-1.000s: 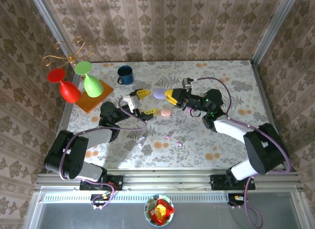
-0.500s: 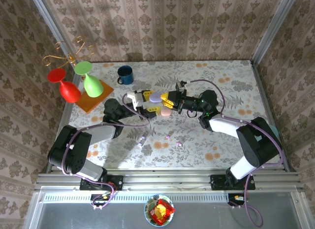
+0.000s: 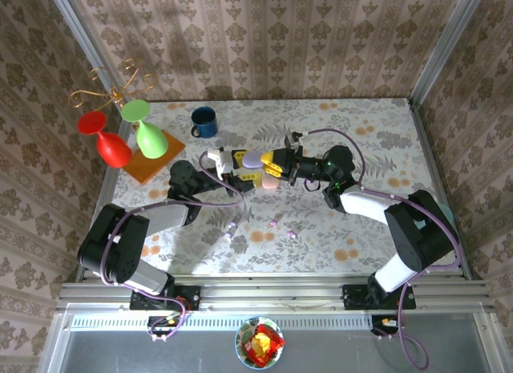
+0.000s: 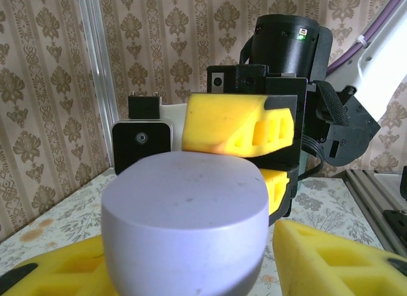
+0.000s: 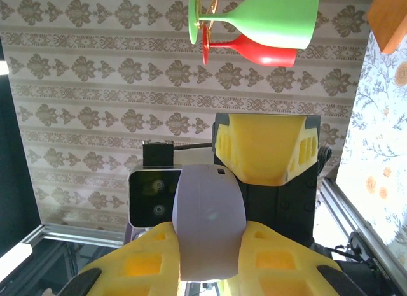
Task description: Insert the wireless bluetooth earbuds into the charging case
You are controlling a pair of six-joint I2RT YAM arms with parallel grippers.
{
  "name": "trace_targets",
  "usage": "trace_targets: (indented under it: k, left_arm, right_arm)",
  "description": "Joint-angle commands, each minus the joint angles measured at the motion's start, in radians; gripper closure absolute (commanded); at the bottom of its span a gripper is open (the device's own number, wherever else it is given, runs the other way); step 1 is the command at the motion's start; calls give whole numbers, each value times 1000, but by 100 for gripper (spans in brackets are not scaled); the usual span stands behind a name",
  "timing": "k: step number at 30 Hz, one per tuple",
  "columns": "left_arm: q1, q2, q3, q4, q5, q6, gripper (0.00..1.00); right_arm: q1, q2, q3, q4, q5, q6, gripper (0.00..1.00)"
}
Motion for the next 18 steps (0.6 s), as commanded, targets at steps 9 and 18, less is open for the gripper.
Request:
trace_targets:
  k: [9, 18]
  left_arm:
    - [15, -23, 25, 32, 23, -32, 48]
    - [13, -28, 27, 32, 37, -35, 52]
  right_arm:
    - [-11, -63, -12, -63, -17, -78, 88]
    - [-11, -77, 1, -152, -22, -130, 87]
